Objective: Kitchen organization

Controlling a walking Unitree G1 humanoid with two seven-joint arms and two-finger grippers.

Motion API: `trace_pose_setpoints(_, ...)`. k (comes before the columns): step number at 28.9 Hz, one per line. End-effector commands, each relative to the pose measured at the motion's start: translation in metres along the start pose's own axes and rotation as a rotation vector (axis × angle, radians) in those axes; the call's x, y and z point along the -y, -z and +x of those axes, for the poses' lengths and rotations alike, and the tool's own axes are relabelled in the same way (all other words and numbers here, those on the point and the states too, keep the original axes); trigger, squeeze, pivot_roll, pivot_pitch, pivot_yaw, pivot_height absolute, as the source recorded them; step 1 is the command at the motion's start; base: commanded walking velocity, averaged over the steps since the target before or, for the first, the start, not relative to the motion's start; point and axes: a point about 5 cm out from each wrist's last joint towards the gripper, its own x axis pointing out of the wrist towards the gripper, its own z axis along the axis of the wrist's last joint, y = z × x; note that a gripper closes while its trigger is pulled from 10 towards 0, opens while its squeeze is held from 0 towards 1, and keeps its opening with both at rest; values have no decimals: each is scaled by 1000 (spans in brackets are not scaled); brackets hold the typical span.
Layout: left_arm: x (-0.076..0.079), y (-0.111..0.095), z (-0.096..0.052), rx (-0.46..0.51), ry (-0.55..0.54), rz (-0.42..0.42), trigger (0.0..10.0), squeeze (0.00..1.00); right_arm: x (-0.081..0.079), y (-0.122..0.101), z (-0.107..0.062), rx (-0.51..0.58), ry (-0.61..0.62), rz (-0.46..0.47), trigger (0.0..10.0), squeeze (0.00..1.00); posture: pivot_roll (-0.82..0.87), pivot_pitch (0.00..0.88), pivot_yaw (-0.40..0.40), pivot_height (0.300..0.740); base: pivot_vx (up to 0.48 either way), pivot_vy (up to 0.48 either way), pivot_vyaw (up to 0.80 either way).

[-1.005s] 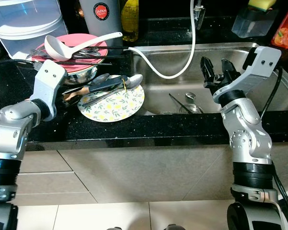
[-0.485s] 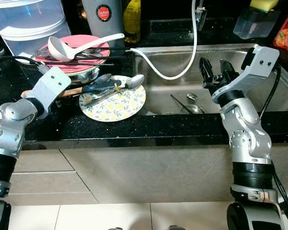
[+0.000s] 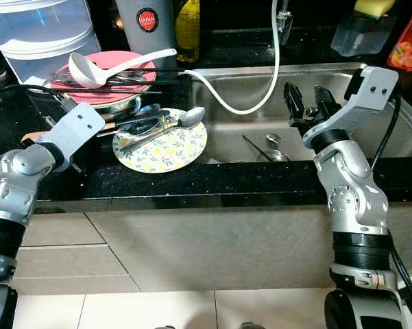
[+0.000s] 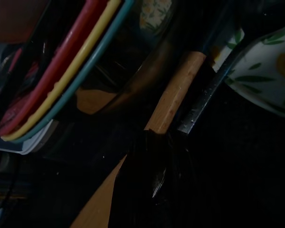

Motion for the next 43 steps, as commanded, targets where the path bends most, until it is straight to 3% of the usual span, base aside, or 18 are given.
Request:
trace_pose_setpoints(1,15,12,5,-52,51,23,0,0,-1,1,1,-14,-5,0,10000,0,71,67,1,740,0,0,0)
trace_pose_setpoints(3,15,10,5,-41,45,35,0,0,-1,1,1,-14,-4,0,10000,0,71,67,1,740,0,0,0)
trace_pose_setpoints(5,16,-7,5,55,44,86,0,0,-1,1,1,-15,-3,1,10000,0,72,68,0,740,0,0,0)
trace_pose_setpoints(6,21,-27,3,164,65,107,8510,0,-1,2,1,-15,-3,2,10000,0,72,68,0,740,0,0,0)
trace_pose_setpoints(7,23,-36,1,208,77,110,10000,0,-1,2,1,-15,-4,2,10000,0,72,70,0,740,0,0,0)
trace_pose_setpoints(12,27,-65,-3,325,96,122,10000,0,-2,2,1,-15,-11,4,10000,0,72,70,0,740,0,0,0)
trace_pose_setpoints(19,32,-84,-4,391,133,150,10000,0,-3,2,1,-13,-15,8,10000,0,78,69,2,740,0,0,0)
trace_pose_setpoints(26,53,-92,2,409,240,154,10000,0,-5,3,3,-13,-19,13,10000,0,80,67,2,740,0,0,0)
trace_pose_setpoints(32,61,-98,16,385,227,234,10000,0,-14,4,2,-25,-89,21,10000,0,74,66,4,740,0,0,0)
trace_pose_setpoints(35,65,-102,25,379,259,109,10000,0,-18,6,0,-35,-121,11,10000,0,71,65,6,740,0,0,0)
trace_pose_setpoints(36,67,-103,28,381,274,50,10000,1000,-19,7,-1,-37,-123,10,10000,0,64,64,8,740,0,0,0)
trace_pose_setpoints(42,70,-122,21,498,379,-150,10000,1000,-14,5,-2,-31,-106,4,10000,0,56,65,13,740,0,0,0)
trace_pose_setpoints(43,68,-128,18,538,409,-229,10000,1000,-14,5,-2,-31,-104,2,10000,0,57,64,13,740,0,0,0)
